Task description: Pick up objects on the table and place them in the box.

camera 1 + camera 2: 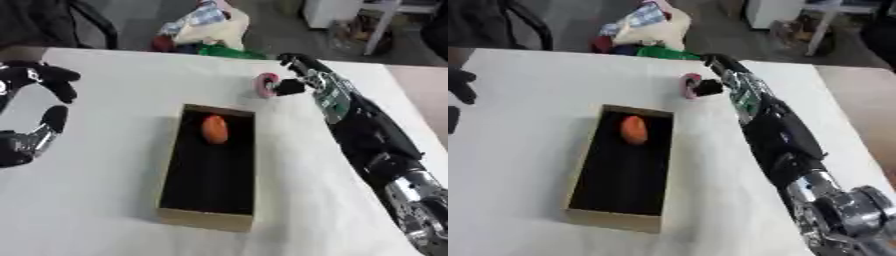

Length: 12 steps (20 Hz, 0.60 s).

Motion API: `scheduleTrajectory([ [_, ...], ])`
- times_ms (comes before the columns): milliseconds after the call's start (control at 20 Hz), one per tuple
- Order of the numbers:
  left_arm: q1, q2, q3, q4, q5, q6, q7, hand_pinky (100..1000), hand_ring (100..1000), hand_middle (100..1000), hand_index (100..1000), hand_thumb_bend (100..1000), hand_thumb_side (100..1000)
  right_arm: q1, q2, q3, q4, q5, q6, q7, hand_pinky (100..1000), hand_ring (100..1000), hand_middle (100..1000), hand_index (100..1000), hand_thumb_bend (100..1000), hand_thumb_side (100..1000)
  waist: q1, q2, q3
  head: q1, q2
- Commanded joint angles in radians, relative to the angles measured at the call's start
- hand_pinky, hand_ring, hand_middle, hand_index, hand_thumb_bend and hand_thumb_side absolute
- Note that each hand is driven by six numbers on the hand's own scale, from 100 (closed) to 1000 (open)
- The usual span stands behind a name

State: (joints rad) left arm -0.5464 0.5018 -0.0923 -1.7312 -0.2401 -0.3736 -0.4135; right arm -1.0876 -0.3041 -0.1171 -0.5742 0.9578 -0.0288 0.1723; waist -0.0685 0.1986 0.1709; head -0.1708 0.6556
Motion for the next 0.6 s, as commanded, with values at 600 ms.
scheduleTrajectory([
  [600,-0.02,0.001,0.018,-0.019,0.003,-0.002,-0.006,709,579,572,834,100,584,0.004,0.0,-0.013,0.002,0.016,0.015,-0.026,818,876,790,867,169,426,0.014,-0.001,0.003,-0.001,0.014],
])
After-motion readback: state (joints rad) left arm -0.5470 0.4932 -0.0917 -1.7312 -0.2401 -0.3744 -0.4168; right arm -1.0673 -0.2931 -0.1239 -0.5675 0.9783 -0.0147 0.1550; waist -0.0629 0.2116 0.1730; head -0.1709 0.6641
